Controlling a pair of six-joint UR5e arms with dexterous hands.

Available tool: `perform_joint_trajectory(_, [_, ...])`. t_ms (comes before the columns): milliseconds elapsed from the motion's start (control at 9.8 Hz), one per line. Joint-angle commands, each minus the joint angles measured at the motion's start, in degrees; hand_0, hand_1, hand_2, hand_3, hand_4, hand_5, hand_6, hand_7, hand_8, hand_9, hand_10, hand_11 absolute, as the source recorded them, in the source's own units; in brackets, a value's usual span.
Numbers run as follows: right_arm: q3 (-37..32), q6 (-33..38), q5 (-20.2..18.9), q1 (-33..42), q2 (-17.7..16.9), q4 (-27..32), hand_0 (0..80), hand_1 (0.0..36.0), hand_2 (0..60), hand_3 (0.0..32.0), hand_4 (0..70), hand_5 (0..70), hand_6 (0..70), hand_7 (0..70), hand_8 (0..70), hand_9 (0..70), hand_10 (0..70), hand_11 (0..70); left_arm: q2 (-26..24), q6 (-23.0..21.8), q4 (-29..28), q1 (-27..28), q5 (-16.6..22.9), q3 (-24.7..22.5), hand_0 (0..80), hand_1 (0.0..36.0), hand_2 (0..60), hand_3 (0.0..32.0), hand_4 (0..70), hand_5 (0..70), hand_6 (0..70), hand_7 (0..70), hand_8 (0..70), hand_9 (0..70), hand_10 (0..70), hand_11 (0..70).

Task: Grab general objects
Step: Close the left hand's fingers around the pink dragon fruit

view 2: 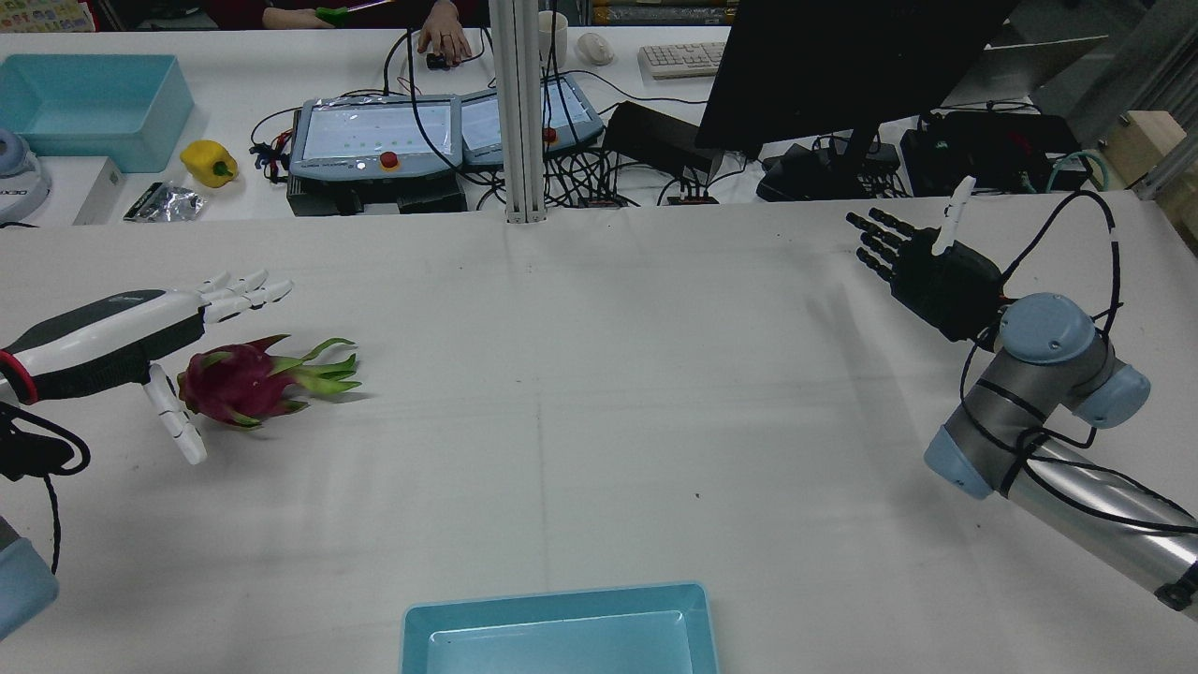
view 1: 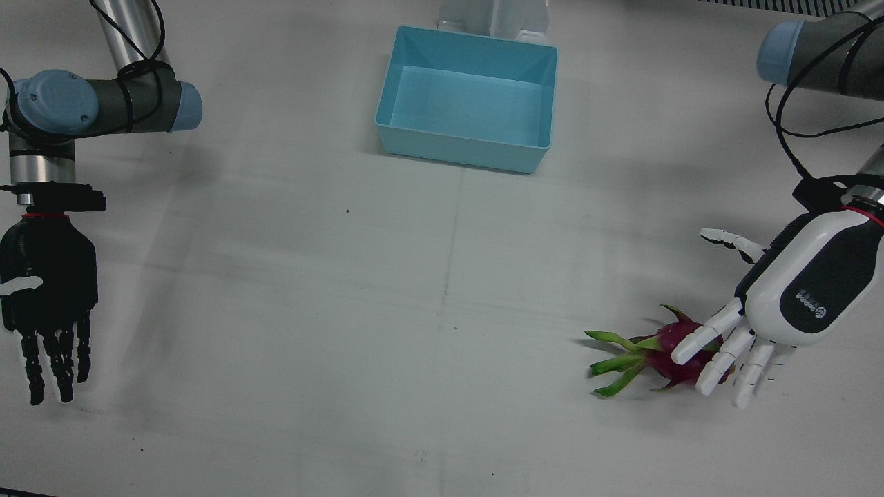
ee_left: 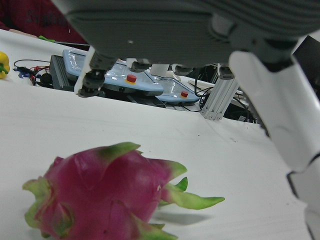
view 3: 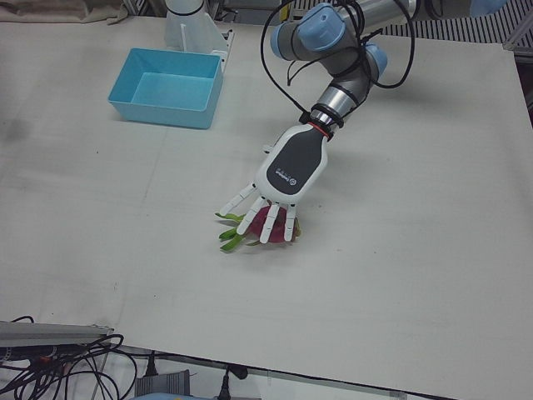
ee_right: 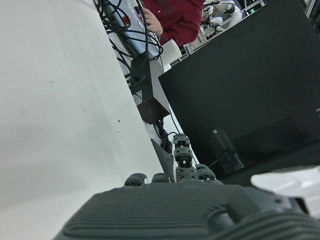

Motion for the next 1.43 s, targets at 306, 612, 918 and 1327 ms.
perform_joint_trajectory(306, [0.0,0.0,0.0,0.0,0.0,-0.09,0.0,0.0,0.0,0.0,0.0,0.0,0.0,0.0,0.0,0.0,0.0,0.0,-3.6,-2.99,-0.16,3.99,-6.96,8.27,53.4,19.7,1.2,32.0,0.0,0.0,0.0,0.0,0.0,0.0,0.0,0.0])
perform_joint_trajectory(612, [0.0,0.0,0.0,0.0,0.0,0.0,0.0,0.0,0.0,0.0,0.0,0.0,0.0,0.0,0.0,0.0,0.0,0.0,-3.59,-3.27,-3.13,3.27,-9.06,13.52,53.4,17.9,0.0,32.0,0.0,0.0,0.0,0.0,0.0,0.0,0.0,0.0])
perform_joint_trajectory(918, [0.0,0.0,0.0,0.0,0.0,0.0,0.0,0.0,0.0,0.0,0.0,0.0,0.0,0.0,0.0,0.0,0.0,0.0,-3.77,-3.27,-4.73,3.54,-9.24,14.78,54.6,21.2,3.2,32.0,0.0,0.0,0.0,0.0,0.0,0.0,0.0,0.0])
perform_joint_trajectory(1327, [0.0,0.0,0.0,0.0,0.0,0.0,0.0,0.0,0.0,0.0,0.0,0.0,0.0,0.0,0.0,0.0,0.0,0.0,-4.3,-3.36,-4.12,3.62,-9.16,14.69,54.8,22.1,7.0,31.6,0.0,0.0,0.0,0.0,0.0,0.0,0.0,0.0])
